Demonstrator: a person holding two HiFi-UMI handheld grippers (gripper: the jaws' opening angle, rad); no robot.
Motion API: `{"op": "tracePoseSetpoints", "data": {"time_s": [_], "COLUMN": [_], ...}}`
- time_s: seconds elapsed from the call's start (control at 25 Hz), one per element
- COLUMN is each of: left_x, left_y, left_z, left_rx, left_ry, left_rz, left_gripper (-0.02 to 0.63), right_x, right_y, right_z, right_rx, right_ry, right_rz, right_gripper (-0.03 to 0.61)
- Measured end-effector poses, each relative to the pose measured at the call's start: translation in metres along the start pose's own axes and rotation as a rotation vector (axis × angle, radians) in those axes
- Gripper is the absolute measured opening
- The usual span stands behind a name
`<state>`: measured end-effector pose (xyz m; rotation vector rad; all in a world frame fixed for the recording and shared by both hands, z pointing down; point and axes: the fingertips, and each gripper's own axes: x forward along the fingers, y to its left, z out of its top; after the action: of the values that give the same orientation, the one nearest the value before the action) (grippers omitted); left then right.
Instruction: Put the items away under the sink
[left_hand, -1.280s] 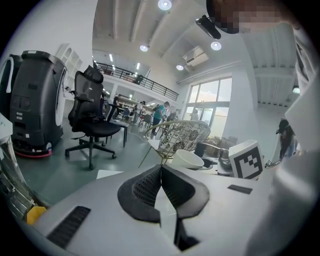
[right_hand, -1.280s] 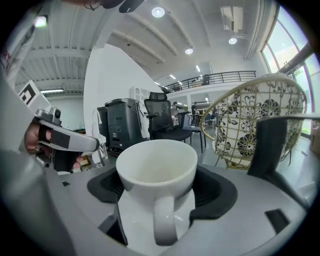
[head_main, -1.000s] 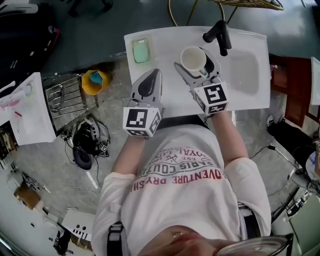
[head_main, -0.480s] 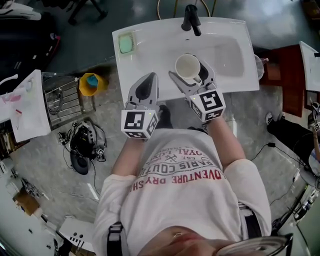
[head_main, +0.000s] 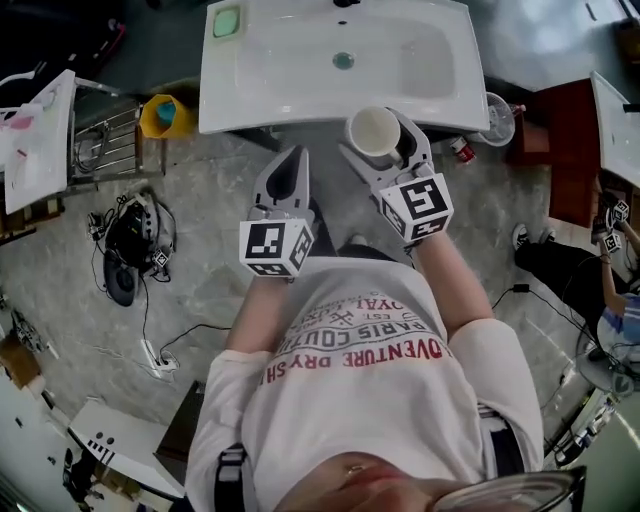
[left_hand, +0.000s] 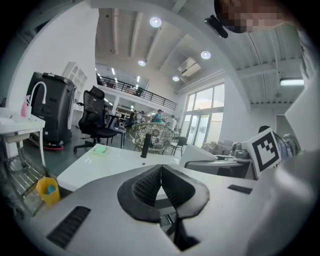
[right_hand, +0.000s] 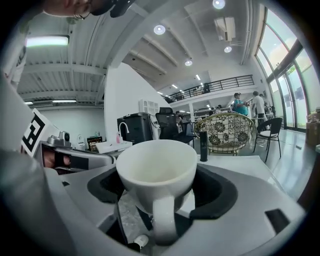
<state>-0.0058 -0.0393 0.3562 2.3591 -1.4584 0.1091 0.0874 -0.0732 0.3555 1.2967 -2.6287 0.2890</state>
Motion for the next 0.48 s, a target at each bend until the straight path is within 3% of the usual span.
{"op": "tracePoseSetpoints", "data": {"time_s": [0.24, 0.48], "left_x": [-0.048, -0.052], "left_y": [-0.030, -0.020], "left_z": [-0.040, -0.072], "left_rx": [-0.029, -0.050], "left_ry": [0.029, 0.064], "left_rz": [0.041, 0.040], "left_gripper": [0.023, 0.023], "right_x": [-0.053, -0.055], "right_y": [0.025, 0.041], "right_z": [-0.037, -0.075], "right_rx": [0.028, 0.036], "right_ry": [0.041, 0.064], "right_rz": [0.024, 0.024], "right_gripper": [0.391, 0.391]}}
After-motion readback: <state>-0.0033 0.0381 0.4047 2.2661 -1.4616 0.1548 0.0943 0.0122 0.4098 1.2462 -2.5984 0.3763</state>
